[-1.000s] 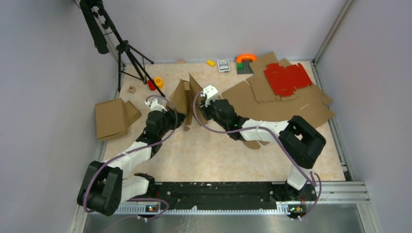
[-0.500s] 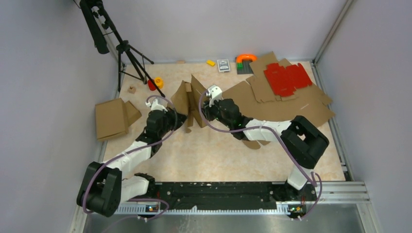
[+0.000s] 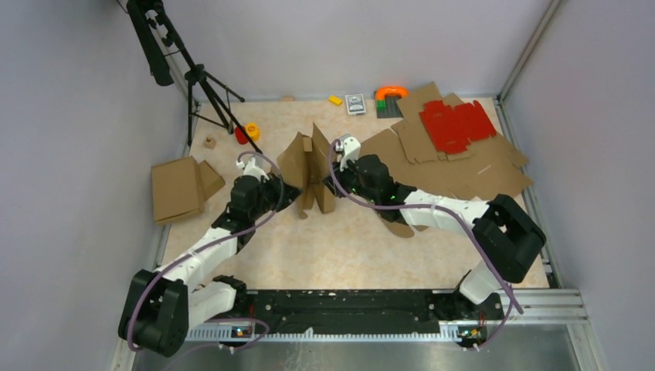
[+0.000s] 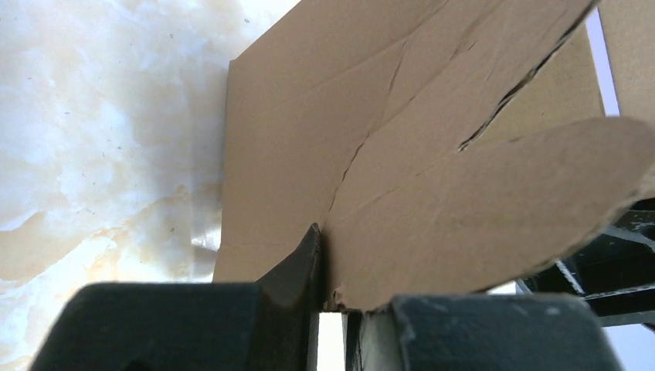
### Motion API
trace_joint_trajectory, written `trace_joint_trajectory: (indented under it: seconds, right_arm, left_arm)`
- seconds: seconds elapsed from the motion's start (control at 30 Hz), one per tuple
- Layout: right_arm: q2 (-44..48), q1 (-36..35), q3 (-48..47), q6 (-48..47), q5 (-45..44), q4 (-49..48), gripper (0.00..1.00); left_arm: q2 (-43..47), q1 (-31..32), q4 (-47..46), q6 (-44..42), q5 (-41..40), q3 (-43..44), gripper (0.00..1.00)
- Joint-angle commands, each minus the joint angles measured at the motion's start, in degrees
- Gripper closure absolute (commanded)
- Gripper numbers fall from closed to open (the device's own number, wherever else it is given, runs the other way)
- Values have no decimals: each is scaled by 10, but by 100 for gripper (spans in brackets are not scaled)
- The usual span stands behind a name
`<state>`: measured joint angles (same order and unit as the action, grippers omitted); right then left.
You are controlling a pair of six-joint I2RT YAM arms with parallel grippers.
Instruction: Fold the paper box
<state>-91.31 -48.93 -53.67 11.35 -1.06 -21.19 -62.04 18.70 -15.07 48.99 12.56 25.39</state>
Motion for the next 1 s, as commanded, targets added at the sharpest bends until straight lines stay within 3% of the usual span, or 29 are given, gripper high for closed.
trace_joint_trajectory:
  seconds: [0.0, 0.17, 0.27, 0.37, 0.57, 0.67, 0.77, 0.87, 0.97]
  right_arm:
    - [44, -19, -42, 92, 141, 53, 84]
    - [53, -14, -104, 179, 165, 125, 87]
    - [45, -2, -133, 236, 237, 124, 92]
    - [52, 2, -134, 251, 234, 123, 94]
    - [107, 5, -107, 218, 207, 109, 98]
    - [125, 6, -74, 212, 186, 95, 90]
    - [109, 11, -60, 176, 179, 101, 100]
    - [105, 11, -5, 135, 138, 42, 99]
    - [71, 11, -10, 93, 141, 47, 100]
  left_arm:
    - [30, 6, -2, -15, 38, 16, 88]
    - [56, 6, 73, -54, 51, 42, 88]
    - [60, 5, 91, -62, 64, 56, 88]
    - [54, 5, 89, -59, 82, 67, 87]
    - [61, 6, 83, -54, 89, 61, 88]
    - [76, 6, 83, -50, 77, 52, 88]
    - [78, 6, 84, -51, 69, 47, 88]
    - [83, 6, 77, -52, 64, 43, 89]
    - [93, 6, 76, -60, 51, 40, 89]
